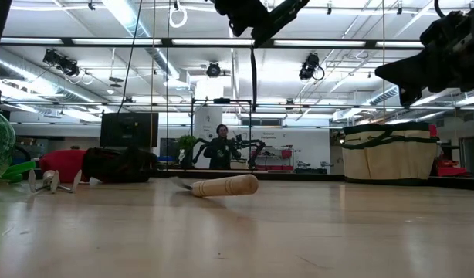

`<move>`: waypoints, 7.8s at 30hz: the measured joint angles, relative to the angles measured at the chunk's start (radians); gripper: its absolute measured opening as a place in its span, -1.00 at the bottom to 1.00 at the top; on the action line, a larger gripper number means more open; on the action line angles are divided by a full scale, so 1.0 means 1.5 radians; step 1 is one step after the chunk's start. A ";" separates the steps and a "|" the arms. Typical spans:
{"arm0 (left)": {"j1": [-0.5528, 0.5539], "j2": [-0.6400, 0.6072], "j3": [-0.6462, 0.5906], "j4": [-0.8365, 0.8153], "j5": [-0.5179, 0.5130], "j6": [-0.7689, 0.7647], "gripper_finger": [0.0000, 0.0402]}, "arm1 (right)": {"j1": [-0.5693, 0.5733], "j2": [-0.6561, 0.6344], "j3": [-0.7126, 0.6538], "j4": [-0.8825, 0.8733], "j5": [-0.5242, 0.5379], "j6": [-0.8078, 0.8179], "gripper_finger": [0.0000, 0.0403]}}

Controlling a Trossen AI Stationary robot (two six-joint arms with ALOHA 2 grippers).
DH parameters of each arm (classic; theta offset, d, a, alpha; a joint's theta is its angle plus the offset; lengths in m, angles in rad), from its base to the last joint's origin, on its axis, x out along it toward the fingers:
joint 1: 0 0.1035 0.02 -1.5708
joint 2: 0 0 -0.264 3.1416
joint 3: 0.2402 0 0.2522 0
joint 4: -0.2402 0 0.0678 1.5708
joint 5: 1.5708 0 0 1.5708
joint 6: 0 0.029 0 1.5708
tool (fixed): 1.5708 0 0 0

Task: Pick & Place Garden tools in Gardening bag
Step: Put the shear scissor into the gardening bag

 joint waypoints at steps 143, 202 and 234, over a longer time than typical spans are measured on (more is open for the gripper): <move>0.007 -0.100 -0.001 0.293 0.052 -0.105 -0.72 | 0.000 0.731 0.582 0.363 0.041 0.073 0.18; 0.007 -0.099 -0.001 0.257 0.031 -0.122 -0.72 | -0.002 0.818 0.582 0.483 0.024 0.060 -0.64; 0.007 -0.122 -0.001 0.218 0.023 -0.143 -0.28 | -0.002 0.802 0.582 0.463 0.022 0.038 -0.71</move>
